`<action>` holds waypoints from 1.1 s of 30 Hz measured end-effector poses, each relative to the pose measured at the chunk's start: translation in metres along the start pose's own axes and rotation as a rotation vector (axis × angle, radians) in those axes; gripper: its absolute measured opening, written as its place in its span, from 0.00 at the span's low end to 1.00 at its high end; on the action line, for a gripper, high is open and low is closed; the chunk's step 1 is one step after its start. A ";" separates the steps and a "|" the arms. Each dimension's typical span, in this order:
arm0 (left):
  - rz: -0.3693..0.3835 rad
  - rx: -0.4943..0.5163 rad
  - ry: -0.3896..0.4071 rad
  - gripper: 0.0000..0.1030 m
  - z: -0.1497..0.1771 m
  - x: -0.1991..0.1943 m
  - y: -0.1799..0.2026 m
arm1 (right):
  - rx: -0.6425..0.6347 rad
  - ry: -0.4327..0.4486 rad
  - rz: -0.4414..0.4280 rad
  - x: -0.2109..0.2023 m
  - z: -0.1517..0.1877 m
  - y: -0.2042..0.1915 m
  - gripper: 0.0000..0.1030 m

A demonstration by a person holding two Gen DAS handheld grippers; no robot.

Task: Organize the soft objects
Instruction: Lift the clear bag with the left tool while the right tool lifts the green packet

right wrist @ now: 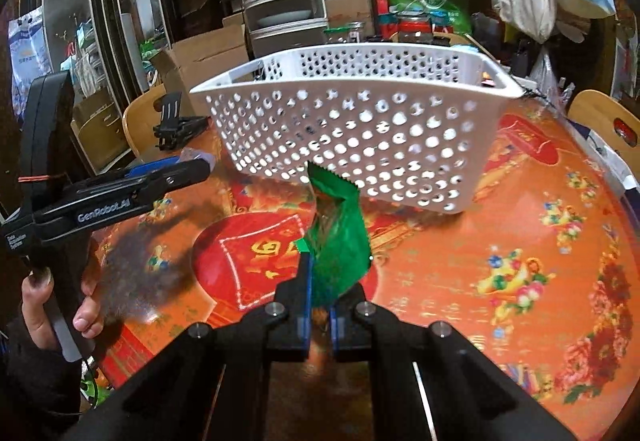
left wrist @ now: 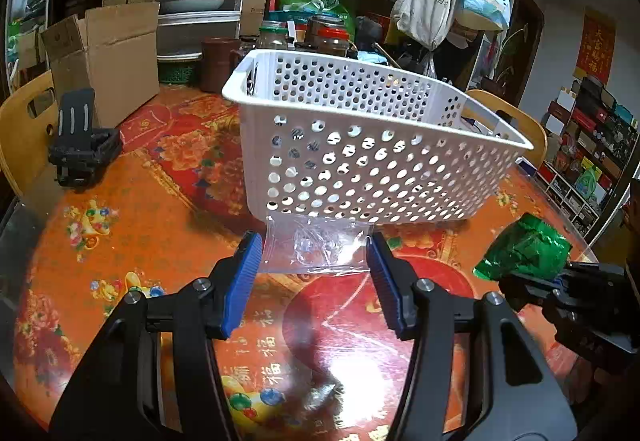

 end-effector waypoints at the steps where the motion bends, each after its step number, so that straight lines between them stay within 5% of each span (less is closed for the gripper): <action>1: -0.001 0.001 0.005 0.50 -0.002 -0.003 0.001 | 0.000 0.006 0.003 -0.004 -0.001 0.002 0.05; 21: 0.001 0.052 0.097 0.51 -0.063 -0.068 0.031 | -0.044 0.145 0.040 -0.075 -0.063 0.015 0.05; 33: 0.030 0.061 0.067 0.51 -0.139 -0.055 0.059 | -0.073 0.094 0.043 -0.054 -0.138 0.017 0.05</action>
Point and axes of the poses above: each gripper's, at about its wrist camera, not at the fingertips, and x roughly the way its jaws point, y to its right, z to its underside, the point moved 3 cm from there along x, roughly the way its jaws point, and after that the axes turned 5 degrees about -z, right-handed, at the moved point
